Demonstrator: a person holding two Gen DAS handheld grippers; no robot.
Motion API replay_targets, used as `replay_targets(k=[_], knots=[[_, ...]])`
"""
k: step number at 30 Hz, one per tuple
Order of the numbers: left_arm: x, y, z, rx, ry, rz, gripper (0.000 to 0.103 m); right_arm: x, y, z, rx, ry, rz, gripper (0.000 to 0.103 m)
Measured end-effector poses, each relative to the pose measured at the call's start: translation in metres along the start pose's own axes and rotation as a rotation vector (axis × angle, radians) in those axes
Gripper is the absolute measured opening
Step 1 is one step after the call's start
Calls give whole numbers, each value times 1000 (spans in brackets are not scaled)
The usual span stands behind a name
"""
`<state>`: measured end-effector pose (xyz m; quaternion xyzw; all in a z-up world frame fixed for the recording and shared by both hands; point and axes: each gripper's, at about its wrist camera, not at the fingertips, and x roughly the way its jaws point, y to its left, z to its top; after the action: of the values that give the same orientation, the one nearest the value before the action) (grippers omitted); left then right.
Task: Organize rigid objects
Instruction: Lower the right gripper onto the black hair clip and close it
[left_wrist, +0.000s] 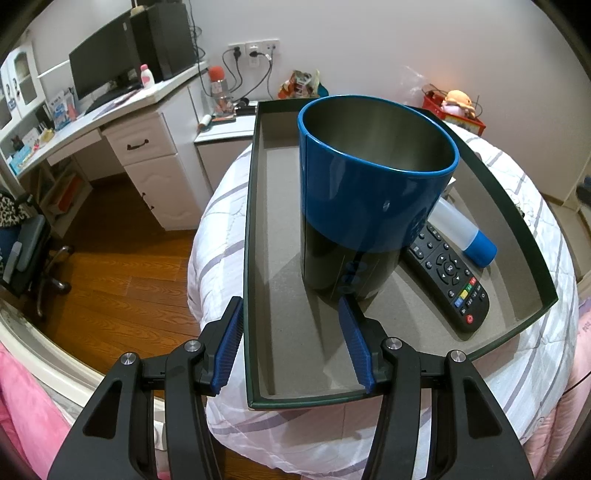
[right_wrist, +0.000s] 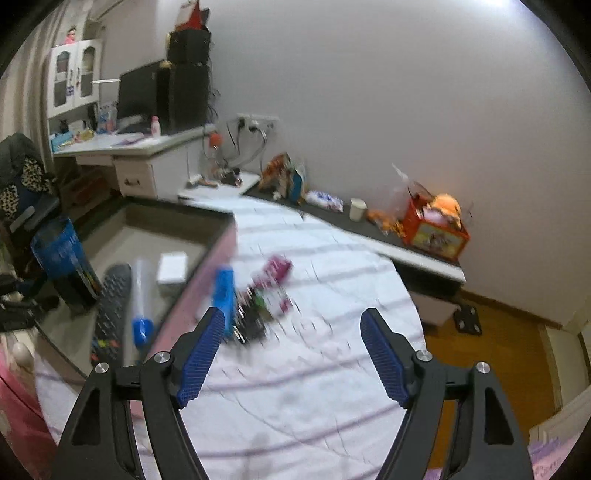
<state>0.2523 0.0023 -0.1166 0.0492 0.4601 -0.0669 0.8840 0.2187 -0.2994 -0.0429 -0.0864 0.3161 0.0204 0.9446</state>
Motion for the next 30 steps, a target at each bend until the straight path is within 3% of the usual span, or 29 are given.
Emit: replay_targets(k=[14, 28, 30], knots=[[0, 1, 0, 1, -1, 0, 53, 51, 23, -34, -55, 90, 135, 77], [-3, 1, -1, 7, 0, 11, 53, 80, 19, -35, 40, 139, 203, 54], [-3, 0, -1, 7, 0, 11, 53, 82, 19, -34, 43, 141, 202, 45]])
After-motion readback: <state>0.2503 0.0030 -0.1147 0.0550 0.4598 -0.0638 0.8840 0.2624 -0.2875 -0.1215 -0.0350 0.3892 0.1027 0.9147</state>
